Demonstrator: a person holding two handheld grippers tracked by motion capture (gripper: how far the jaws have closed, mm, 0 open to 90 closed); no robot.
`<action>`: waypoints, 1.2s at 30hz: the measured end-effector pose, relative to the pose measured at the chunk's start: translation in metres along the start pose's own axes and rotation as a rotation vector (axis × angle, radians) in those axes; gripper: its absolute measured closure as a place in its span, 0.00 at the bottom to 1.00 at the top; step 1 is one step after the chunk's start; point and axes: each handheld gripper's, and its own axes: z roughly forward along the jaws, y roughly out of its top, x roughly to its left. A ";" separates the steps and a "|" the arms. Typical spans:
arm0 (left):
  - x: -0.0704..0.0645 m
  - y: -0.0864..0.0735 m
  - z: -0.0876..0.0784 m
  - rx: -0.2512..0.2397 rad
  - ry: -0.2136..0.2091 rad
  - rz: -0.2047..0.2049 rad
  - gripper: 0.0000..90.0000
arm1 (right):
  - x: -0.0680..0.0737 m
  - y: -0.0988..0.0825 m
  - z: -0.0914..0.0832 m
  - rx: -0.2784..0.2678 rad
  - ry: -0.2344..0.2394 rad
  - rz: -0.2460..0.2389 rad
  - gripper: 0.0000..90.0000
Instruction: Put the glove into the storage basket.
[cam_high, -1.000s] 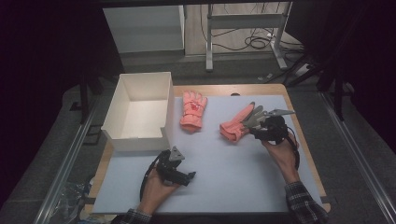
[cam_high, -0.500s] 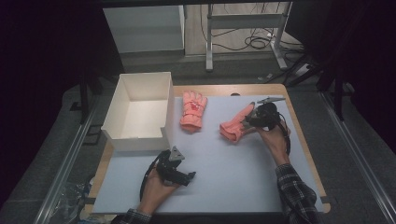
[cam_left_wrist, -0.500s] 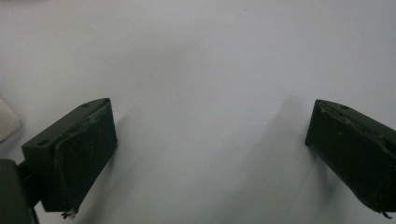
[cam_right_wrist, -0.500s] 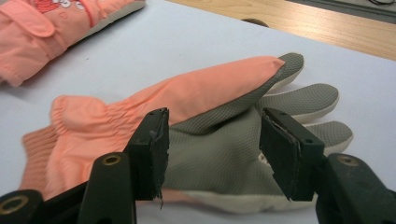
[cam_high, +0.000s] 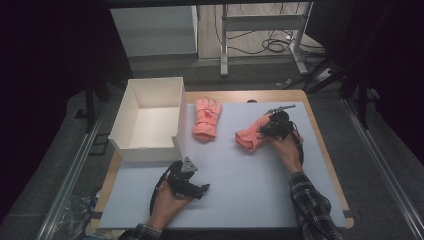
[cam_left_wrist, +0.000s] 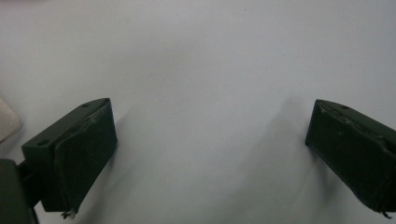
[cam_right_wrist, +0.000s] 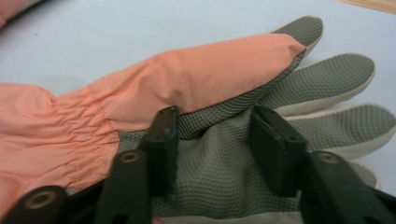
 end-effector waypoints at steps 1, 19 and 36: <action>0.000 0.000 0.000 0.000 0.000 0.000 0.02 | 0.001 -0.003 0.000 -0.002 -0.010 0.013 0.79; 0.000 0.000 0.000 0.001 0.000 0.000 0.02 | -0.006 -0.002 -0.021 -0.052 0.090 -0.006 0.96; 0.000 0.000 0.000 0.001 0.000 -0.001 0.02 | 0.024 -0.004 -0.069 -0.090 0.311 -0.192 0.96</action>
